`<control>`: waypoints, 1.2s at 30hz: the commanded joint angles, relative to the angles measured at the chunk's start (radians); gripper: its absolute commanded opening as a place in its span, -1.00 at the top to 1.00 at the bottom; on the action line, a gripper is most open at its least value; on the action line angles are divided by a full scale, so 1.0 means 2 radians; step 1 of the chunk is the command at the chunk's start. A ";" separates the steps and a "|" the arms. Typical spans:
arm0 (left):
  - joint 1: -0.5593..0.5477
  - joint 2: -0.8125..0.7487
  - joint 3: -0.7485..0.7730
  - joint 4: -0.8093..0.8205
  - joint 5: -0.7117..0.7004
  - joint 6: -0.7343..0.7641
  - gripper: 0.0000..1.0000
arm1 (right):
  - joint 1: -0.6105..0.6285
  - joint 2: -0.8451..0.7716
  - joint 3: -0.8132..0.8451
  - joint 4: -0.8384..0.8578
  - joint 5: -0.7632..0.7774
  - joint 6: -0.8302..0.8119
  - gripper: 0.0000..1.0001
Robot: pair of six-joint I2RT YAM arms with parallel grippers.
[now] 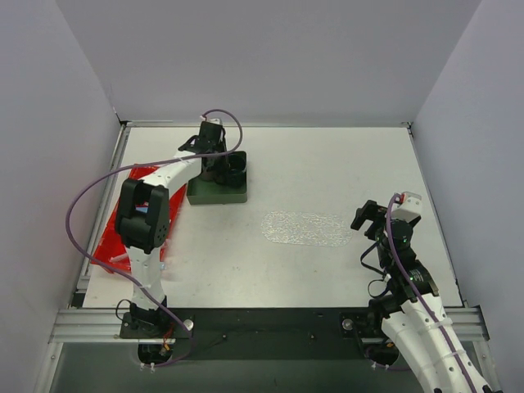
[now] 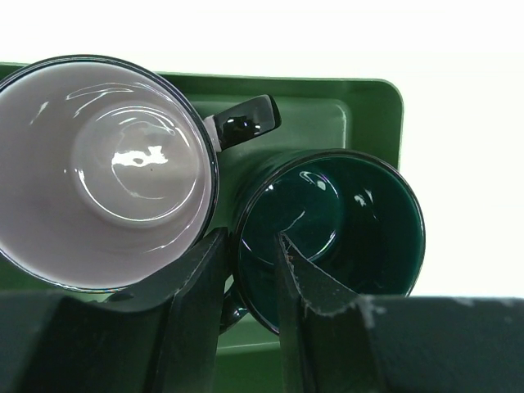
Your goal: Prepare toiletry sets of a toothbrush and toothpaste on the tray
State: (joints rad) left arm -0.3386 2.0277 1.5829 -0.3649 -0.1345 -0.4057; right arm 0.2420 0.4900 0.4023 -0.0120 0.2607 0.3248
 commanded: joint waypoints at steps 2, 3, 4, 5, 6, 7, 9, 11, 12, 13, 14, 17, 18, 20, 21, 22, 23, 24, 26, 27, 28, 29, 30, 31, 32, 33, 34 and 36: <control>0.000 0.012 0.026 -0.002 -0.006 0.014 0.22 | 0.000 0.009 0.022 0.012 -0.002 0.000 -0.76; 0.000 0.013 0.028 -0.004 -0.007 0.016 0.22 | 0.000 0.010 0.022 0.012 -0.002 0.000 -0.75; 0.000 0.016 0.028 -0.006 -0.009 0.020 0.22 | -0.001 0.011 0.022 0.013 -0.002 0.000 -0.76; 0.000 0.018 0.032 -0.008 -0.012 0.022 0.23 | 0.000 0.010 0.022 0.013 -0.002 0.001 -0.76; 0.000 0.019 0.033 -0.012 -0.015 0.023 0.23 | -0.001 0.011 0.021 0.013 -0.002 0.002 -0.75; 0.000 0.022 0.034 -0.012 -0.016 0.027 0.24 | 0.000 0.010 0.021 0.013 -0.002 0.002 -0.76; 0.000 0.025 0.037 -0.015 -0.016 0.030 0.25 | 0.000 0.010 0.021 0.013 -0.002 0.002 -0.75; -0.001 0.029 0.039 -0.017 -0.016 0.038 0.29 | -0.001 0.010 0.021 0.014 -0.002 0.003 -0.75; -0.003 0.032 0.044 -0.022 -0.017 0.040 0.30 | 0.000 0.010 0.020 0.014 -0.003 0.003 -0.75; -0.003 0.035 0.046 -0.024 -0.019 0.046 0.32 | 0.000 0.011 0.020 0.014 -0.003 0.004 -0.75; -0.003 0.037 0.048 -0.025 -0.020 0.048 0.39 | -0.001 0.012 0.020 0.014 -0.004 0.003 -0.75; -0.004 0.036 0.048 -0.027 -0.025 0.053 0.51 | -0.001 0.012 0.019 0.014 -0.003 0.004 -0.75; -0.004 0.035 0.049 -0.027 -0.026 0.054 0.53 | 0.000 0.011 0.019 0.015 -0.004 0.004 -0.75; -0.004 0.029 0.049 -0.027 -0.031 0.056 0.67 | -0.001 0.013 0.019 0.015 -0.004 0.004 -0.75; -0.004 0.028 0.049 -0.027 -0.032 0.057 0.72 | 0.000 0.013 0.019 0.015 -0.004 0.004 -0.75; -0.004 0.025 0.048 -0.026 -0.032 0.059 0.78 | 0.000 0.013 0.019 0.015 -0.004 0.005 -0.75; -0.004 0.023 0.048 -0.027 -0.032 0.059 0.86 | -0.001 0.014 0.019 0.016 -0.004 0.005 -0.75; -0.004 0.020 0.049 -0.028 -0.032 0.060 0.97 | -0.001 0.015 0.019 0.016 -0.004 0.006 -0.75; -0.004 0.016 0.051 -0.029 -0.029 0.061 1.00 | -0.001 0.016 0.019 0.016 -0.005 0.005 -0.75; -0.004 0.010 0.051 -0.029 -0.029 0.063 1.00 | -0.001 0.016 0.019 0.016 -0.005 0.005 -0.75; -0.005 0.006 0.050 -0.028 -0.029 0.065 1.00 | 0.000 0.016 0.019 0.016 -0.005 0.006 -0.75; -0.005 0.002 0.050 -0.028 -0.027 0.067 1.00 | -0.001 0.016 0.019 0.016 -0.004 0.006 -0.75; -0.005 -0.007 0.048 -0.024 -0.024 0.073 1.00 | -0.001 0.017 0.019 0.016 -0.004 0.006 -0.75; -0.005 -0.013 0.045 -0.020 -0.021 0.078 1.00 | -0.001 0.017 0.019 0.015 -0.004 0.006 -0.75; -0.005 -0.018 0.042 -0.018 -0.018 0.082 1.00 | 0.000 0.018 0.020 0.016 -0.004 0.006 -0.75; -0.005 -0.030 0.041 -0.015 -0.014 0.087 1.00 | -0.001 0.019 0.021 0.014 -0.004 0.005 -0.75; -0.005 -0.037 0.040 -0.014 -0.013 0.089 1.00 | 0.000 0.020 0.022 0.014 -0.004 0.005 -0.75; -0.005 -0.057 0.034 -0.012 -0.012 0.098 1.00 | 0.000 0.020 0.026 0.008 -0.004 0.006 -0.75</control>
State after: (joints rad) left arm -0.3462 2.0743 1.6337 -0.4320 -0.1783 -0.2539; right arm 0.2420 0.5198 0.4026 -0.0113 0.2531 0.3260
